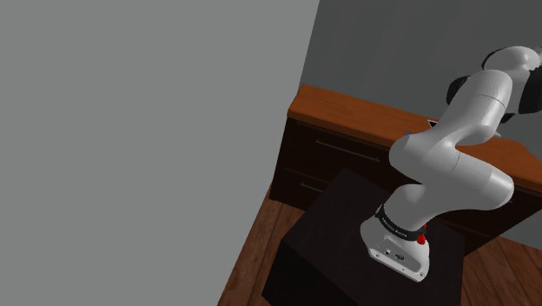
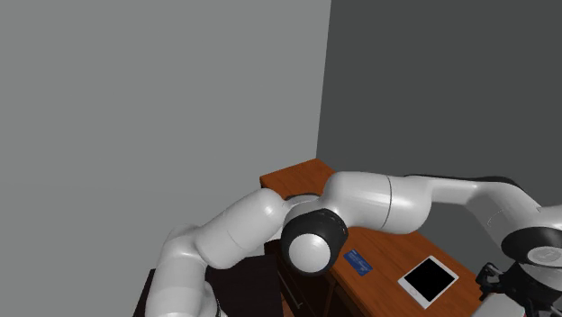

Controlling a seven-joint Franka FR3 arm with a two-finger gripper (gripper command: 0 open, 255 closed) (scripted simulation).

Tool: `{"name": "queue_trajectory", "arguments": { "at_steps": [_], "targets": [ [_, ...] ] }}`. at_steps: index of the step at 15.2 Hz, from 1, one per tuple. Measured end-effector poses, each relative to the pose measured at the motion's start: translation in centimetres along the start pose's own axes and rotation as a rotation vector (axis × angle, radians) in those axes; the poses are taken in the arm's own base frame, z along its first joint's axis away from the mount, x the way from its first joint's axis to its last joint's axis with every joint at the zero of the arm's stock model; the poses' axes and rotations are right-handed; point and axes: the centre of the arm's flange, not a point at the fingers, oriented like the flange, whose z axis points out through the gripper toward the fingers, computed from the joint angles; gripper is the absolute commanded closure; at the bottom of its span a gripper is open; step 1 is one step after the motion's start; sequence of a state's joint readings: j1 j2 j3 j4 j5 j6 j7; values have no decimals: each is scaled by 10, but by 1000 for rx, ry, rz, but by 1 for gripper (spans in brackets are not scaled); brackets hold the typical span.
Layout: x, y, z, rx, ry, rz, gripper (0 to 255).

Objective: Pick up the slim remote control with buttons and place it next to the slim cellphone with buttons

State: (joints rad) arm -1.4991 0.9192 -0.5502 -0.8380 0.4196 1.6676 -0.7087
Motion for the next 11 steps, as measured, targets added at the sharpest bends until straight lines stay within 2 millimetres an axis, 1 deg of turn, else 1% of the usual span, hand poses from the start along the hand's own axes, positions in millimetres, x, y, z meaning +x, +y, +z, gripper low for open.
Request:
{"name": "queue_trajectory", "arguments": {
  "at_steps": [10,11],
  "targets": [
    [-1,0,53,0,0,-1,255],
    [-1,1,56,0,0,-1,255]
  ]
}}
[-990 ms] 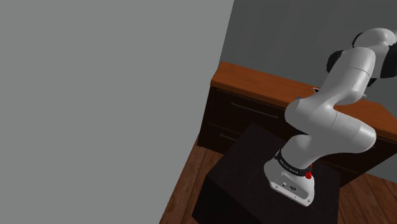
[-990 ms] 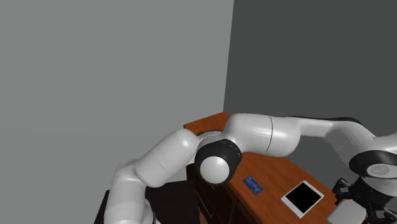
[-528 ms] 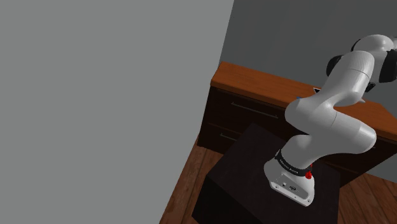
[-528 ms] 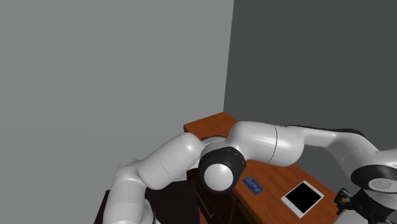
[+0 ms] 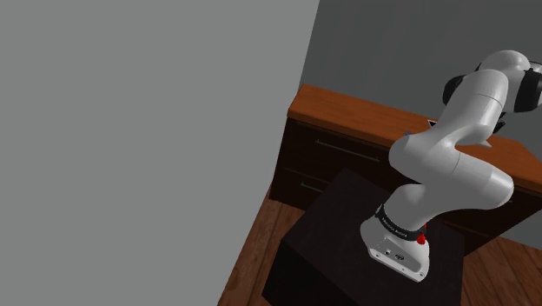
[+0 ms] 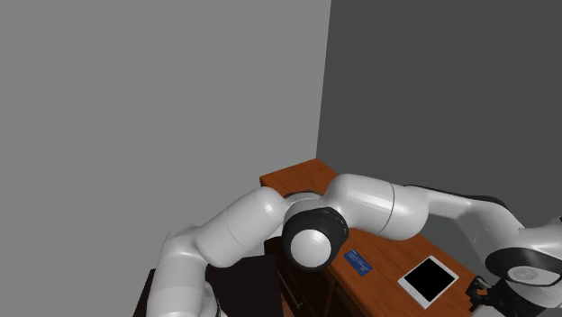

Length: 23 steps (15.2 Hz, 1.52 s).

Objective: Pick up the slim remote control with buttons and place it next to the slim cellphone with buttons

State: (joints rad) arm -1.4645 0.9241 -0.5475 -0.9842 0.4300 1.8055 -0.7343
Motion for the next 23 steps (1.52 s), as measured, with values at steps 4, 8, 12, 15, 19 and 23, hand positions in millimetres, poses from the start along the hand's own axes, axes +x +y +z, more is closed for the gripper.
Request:
{"name": "queue_trajectory", "arguments": {
  "at_steps": [4,8,12,15,19,23],
  "targets": [
    [1,0,2,0,0,0,255],
    [1,0,2,0,1,0,0],
    [1,0,2,-1,1,0,0],
    [2,1,-14,-1,1,0,0],
    [1,0,-46,-1,2,0,0],
    [1,0,-48,-1,1,0,0]
  ]
}}
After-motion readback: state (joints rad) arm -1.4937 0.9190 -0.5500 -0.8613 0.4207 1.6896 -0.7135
